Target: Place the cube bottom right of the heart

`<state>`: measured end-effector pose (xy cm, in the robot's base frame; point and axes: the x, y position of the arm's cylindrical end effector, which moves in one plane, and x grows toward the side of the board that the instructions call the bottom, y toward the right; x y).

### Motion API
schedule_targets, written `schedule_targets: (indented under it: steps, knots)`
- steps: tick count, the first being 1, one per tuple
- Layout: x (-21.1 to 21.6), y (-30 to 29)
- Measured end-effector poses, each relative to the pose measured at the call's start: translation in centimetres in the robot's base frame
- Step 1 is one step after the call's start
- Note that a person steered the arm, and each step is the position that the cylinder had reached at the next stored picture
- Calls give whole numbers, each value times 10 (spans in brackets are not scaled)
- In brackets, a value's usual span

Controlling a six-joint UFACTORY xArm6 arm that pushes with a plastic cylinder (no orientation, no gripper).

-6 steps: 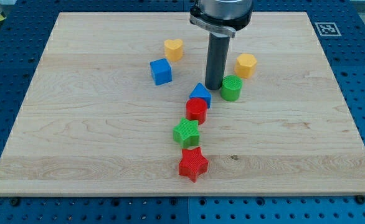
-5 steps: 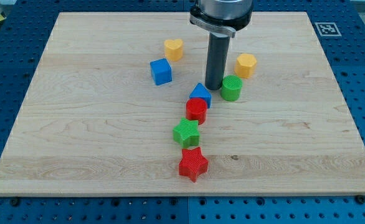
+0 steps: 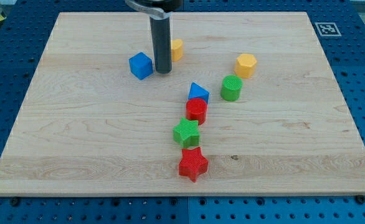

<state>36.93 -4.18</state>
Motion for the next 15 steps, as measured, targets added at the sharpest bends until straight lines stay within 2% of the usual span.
schedule_targets:
  steps: [1, 2, 3, 6, 10, 12, 13, 14, 15]
  knots:
    - [-34, -9]
    - [-48, -62]
    - [-43, -122]
    - [-10, -106]
    - [9, -44]
    - [9, -31]
    - [8, -67]
    - [5, -129]
    - [5, -152]
